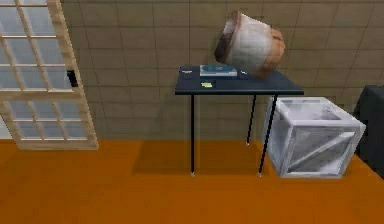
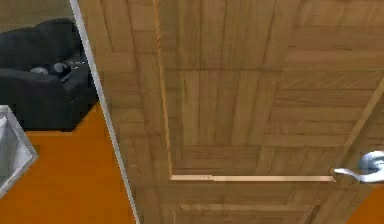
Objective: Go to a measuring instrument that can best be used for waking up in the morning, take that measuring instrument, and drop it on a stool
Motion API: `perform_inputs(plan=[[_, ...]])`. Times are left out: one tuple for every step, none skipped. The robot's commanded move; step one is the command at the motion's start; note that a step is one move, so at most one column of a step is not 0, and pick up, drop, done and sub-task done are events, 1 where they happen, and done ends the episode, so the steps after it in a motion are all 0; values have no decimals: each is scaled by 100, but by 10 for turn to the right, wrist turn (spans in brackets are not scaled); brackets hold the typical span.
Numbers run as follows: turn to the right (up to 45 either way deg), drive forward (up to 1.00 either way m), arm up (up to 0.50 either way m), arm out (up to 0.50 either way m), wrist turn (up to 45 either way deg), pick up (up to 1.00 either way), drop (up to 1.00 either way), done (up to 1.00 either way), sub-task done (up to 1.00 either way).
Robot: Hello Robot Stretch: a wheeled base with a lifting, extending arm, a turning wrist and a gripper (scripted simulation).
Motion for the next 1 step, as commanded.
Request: perform_inputs(plan=[[-150,0,0,0,0,0,0,0,0]])
